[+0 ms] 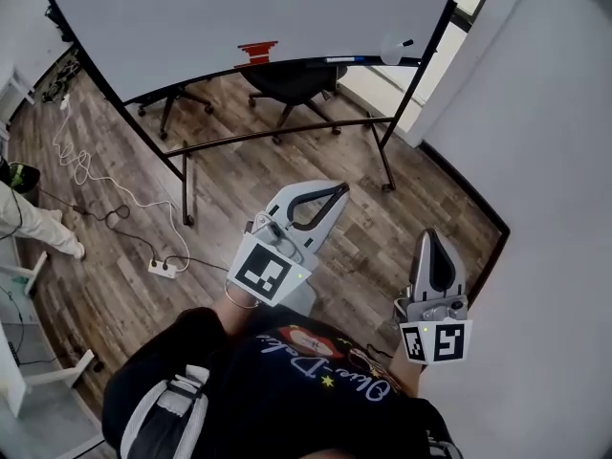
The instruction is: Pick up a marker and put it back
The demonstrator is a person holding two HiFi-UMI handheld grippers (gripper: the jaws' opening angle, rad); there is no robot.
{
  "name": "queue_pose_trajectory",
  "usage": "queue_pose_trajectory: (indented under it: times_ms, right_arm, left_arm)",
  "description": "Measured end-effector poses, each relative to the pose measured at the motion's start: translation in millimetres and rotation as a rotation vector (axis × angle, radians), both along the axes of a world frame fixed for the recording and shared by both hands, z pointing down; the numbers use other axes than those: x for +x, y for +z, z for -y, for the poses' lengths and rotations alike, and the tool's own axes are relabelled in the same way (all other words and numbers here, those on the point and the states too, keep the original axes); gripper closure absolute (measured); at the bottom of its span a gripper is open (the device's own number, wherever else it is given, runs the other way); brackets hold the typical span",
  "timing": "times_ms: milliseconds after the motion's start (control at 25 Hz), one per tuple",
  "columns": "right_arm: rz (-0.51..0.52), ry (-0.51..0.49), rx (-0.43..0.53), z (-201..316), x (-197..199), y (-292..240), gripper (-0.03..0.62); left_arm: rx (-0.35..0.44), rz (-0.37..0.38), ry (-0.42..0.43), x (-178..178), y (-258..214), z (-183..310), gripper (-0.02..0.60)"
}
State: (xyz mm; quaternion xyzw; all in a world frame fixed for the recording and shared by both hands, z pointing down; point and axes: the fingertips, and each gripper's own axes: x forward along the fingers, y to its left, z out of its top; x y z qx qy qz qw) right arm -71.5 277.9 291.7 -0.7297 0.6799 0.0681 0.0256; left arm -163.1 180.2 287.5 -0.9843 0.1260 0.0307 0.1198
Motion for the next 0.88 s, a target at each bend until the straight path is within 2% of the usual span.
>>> queue_pose_trajectory:
  times_ms: [280,480,880]
  right_arm:
    - [0.017,-0.02,-0.012,57,22,12,0.594]
    - [0.028,-0.004,-0.04,83,41,19,0.594]
    - [0.011,0.017,-0.067,131,61,21,0.594]
  left_arm:
    - [0.013,0.017,0.013,26,15,49,0.578]
    - [-0.024,0.042,0.04,49,26,76,0.578]
    - [-0.027,0.029,0.089,76,32,120,0.578]
